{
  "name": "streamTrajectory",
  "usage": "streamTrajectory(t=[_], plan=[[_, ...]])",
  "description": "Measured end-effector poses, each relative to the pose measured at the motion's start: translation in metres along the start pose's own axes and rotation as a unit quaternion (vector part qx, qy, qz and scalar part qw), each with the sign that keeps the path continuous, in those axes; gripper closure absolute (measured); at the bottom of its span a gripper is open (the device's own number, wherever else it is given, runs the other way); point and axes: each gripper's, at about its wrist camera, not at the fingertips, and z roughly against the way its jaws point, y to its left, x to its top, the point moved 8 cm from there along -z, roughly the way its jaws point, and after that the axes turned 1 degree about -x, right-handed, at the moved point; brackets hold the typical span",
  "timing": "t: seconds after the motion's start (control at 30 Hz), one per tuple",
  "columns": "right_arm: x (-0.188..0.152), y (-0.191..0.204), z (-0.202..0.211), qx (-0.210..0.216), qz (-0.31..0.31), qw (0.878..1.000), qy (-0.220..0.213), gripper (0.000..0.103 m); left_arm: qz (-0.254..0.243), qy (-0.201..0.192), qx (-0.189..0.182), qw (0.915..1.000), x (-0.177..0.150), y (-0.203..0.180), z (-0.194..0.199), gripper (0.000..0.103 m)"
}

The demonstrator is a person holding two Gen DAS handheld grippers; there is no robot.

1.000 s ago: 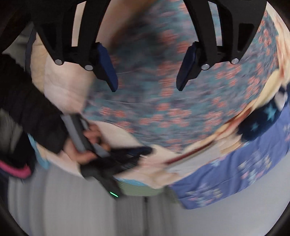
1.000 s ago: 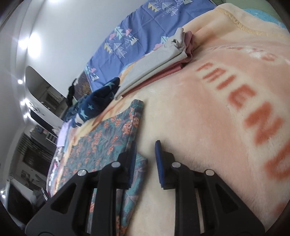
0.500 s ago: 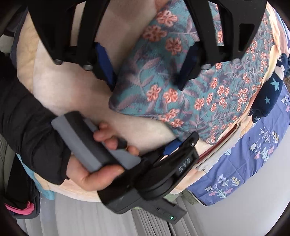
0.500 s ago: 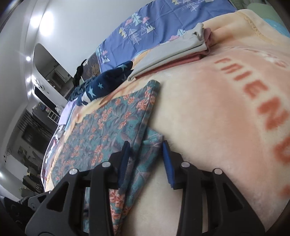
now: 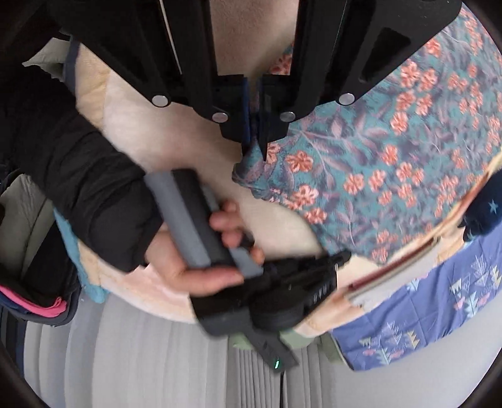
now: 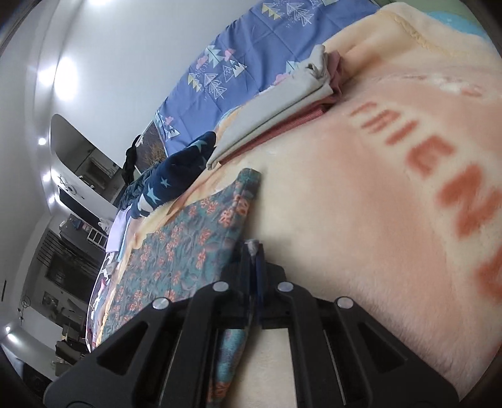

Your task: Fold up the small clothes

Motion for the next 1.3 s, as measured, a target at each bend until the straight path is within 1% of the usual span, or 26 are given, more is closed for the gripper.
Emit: streamTrajectory(t=[0.07,0.13,0.23,0.3,0.33,0.43,0.47,0.53,0.6,0.67,0.7,0.77,0.8,0.83,0.87,0.9,0.93,0.97,1.0,1.03,1.07,1.1,1.13,1.2,1.27,1.3], plan=[[-0.001,0.003,0.000,-0.004,0.010,1.000,-0.003,0.100,0.002,-0.007,-0.001,1.0000,0.000,-0.003,0.005,0.099],[-0.001,0.002,-0.003,-0.005,0.006,1.000,0.001,0.100,-0.007,-0.015,-0.005,0.9998,0.002,-0.008,0.012,0.099],[-0.001,0.003,-0.002,-0.001,0.003,1.000,-0.002,0.100,-0.035,-0.012,0.010,0.9993,-0.003,-0.012,0.011,0.098],[0.000,0.003,0.000,0.001,0.001,1.000,-0.008,0.100,-0.031,-0.007,0.006,0.9995,-0.004,-0.009,0.006,0.099],[0.002,0.001,0.003,0.004,-0.002,1.000,-0.013,0.100,-0.027,-0.010,0.001,0.9996,-0.003,-0.008,0.007,0.099],[0.007,0.003,0.014,0.036,-0.010,0.999,-0.035,0.100,-0.032,-0.017,-0.005,0.9993,-0.001,-0.009,0.010,0.099],[0.007,0.004,0.014,0.038,-0.007,0.999,-0.037,0.100,-0.033,-0.016,-0.006,0.9993,-0.001,-0.009,0.009,0.099],[0.005,0.000,0.008,0.019,-0.007,0.999,-0.029,0.100,-0.033,-0.004,-0.019,0.9993,-0.006,-0.012,0.003,0.099],[0.005,-0.004,0.005,0.015,-0.015,1.000,-0.022,0.100,-0.039,0.004,-0.025,0.9989,-0.010,-0.015,-0.001,0.099],[0.004,-0.004,0.006,0.008,-0.013,1.000,-0.021,0.100,-0.046,0.000,-0.027,0.9986,-0.007,-0.018,0.003,0.097],[0.005,-0.008,0.008,-0.008,-0.015,0.999,-0.029,0.096,-0.046,-0.006,-0.037,0.9983,-0.005,-0.019,0.008,0.097],[0.005,-0.009,0.011,0.007,-0.024,0.999,-0.027,0.089,-0.039,-0.022,-0.052,0.9976,-0.001,-0.020,0.019,0.094],[0.005,-0.007,0.013,0.020,-0.024,0.999,-0.027,0.079,-0.032,-0.031,-0.050,0.9977,0.002,-0.017,0.024,0.094],[0.005,-0.004,0.014,0.029,-0.019,0.999,-0.025,0.067,-0.027,-0.036,-0.040,0.9982,0.003,-0.013,0.025,0.094],[0.003,0.000,0.014,0.037,-0.010,0.999,-0.020,0.062,-0.020,-0.039,-0.024,0.9987,0.004,-0.006,0.023,0.094],[0.000,0.006,0.011,0.038,0.008,0.999,-0.011,0.056,-0.012,-0.034,-0.010,0.9993,0.003,0.001,0.017,0.094],[-0.003,0.009,0.008,0.030,0.021,0.999,-0.006,0.055,-0.002,-0.015,-0.010,0.9998,-0.002,0.007,0.005,0.094],[-0.005,0.012,0.004,0.016,0.037,0.999,0.001,0.055,0.008,0.013,-0.028,0.9995,-0.010,0.008,-0.010,0.096],[-0.008,0.014,0.000,-0.007,0.053,0.999,0.006,0.072,0.014,0.030,-0.038,0.9987,-0.015,0.009,-0.021,0.097],[-0.009,0.012,-0.003,-0.038,0.064,0.997,0.004,0.095,0.020,0.029,-0.043,0.9984,-0.016,0.010,-0.025,0.097],[-0.009,0.010,-0.005,-0.045,0.062,0.997,0.005,0.096,0.020,0.027,-0.048,0.9983,-0.013,0.009,-0.023,0.097],[-0.006,0.006,-0.003,-0.052,0.055,0.997,-0.008,0.100,0.016,0.026,-0.049,0.9983,-0.013,0.008,-0.022,0.097],[-0.004,0.000,0.000,-0.071,0.051,0.996,-0.019,0.100,0.007,0.025,-0.043,0.9987,-0.013,0.005,-0.023,0.097],[-0.005,-0.004,-0.004,-0.065,0.043,0.997,-0.011,0.100,-0.004,0.024,-0.030,0.9992,-0.012,0.004,-0.023,0.097],[-0.006,-0.004,-0.006,-0.070,0.046,0.996,-0.008,0.101,-0.004,0.020,-0.021,0.9996,-0.011,0.005,-0.020,0.094],[-0.007,-0.004,-0.005,-0.065,0.044,0.997,-0.010,0.100,-0.002,0.017,-0.018,0.9997,-0.011,0.005,-0.017,0.092]])
